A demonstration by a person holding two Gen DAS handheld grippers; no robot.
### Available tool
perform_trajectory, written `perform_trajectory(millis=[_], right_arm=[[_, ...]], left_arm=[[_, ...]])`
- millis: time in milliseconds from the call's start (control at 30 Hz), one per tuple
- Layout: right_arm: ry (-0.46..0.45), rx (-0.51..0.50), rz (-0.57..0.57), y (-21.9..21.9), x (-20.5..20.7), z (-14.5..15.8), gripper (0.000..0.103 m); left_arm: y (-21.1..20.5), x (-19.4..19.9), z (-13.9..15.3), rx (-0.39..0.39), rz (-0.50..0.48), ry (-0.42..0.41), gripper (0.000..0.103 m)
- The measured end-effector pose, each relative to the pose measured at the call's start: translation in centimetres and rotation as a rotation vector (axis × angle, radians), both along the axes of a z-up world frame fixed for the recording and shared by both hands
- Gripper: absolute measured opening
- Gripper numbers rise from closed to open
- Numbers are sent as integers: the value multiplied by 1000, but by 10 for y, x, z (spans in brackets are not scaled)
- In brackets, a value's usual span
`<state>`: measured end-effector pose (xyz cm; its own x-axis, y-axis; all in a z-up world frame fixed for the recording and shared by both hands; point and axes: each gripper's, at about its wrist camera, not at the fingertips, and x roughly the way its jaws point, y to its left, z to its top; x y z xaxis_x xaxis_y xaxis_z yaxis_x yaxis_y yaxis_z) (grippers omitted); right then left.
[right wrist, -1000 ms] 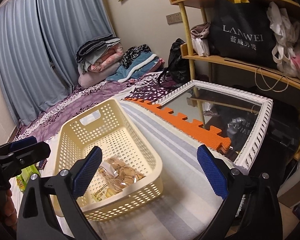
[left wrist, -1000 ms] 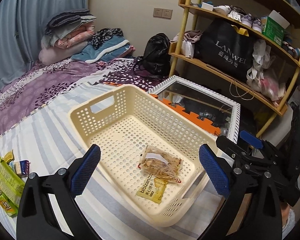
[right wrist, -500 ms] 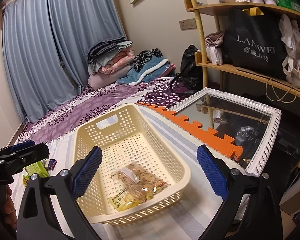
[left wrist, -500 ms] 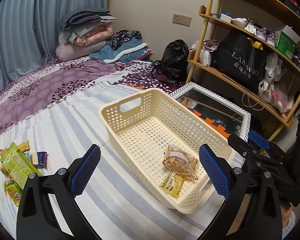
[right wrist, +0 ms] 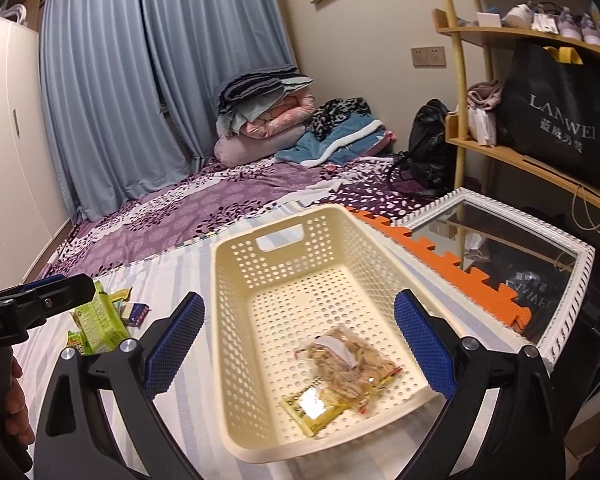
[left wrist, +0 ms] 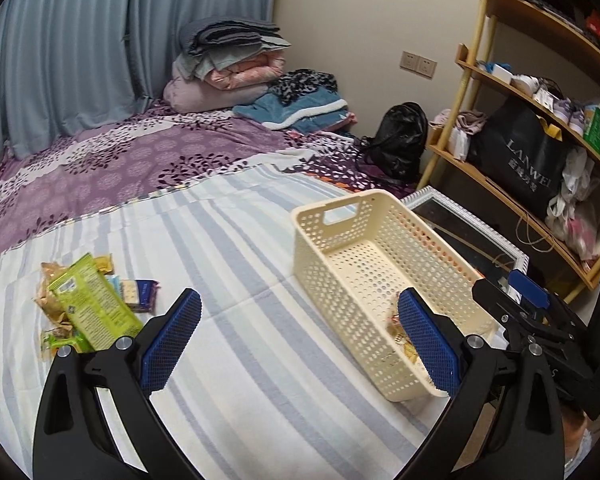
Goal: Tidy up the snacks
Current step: 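Move both open tools back to the snack pile, then grasp the green moka wafer pack with the left tool while the right tool approaches the large green bag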
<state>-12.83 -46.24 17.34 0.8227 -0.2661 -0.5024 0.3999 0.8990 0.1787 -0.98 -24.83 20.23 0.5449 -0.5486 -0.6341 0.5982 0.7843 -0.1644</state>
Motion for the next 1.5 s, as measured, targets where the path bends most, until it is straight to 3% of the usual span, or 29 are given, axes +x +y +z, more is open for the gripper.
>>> perform_trajectory(millis=[533,1000,1300,1500], right_arm=[[33,-47,152,76,33,9,98],[96,-46,306,141,72,-2,98],[129,-31,365,162,90,-13,98],[168,-15,381,167,96,-28,98]], left_arm=[[91,19,-3,-31,170,18,100],[163,33,-20,-42,305,45,100],[196,40,-41,-18,376,80,100],[223,42,-80,22,443,163,100]])
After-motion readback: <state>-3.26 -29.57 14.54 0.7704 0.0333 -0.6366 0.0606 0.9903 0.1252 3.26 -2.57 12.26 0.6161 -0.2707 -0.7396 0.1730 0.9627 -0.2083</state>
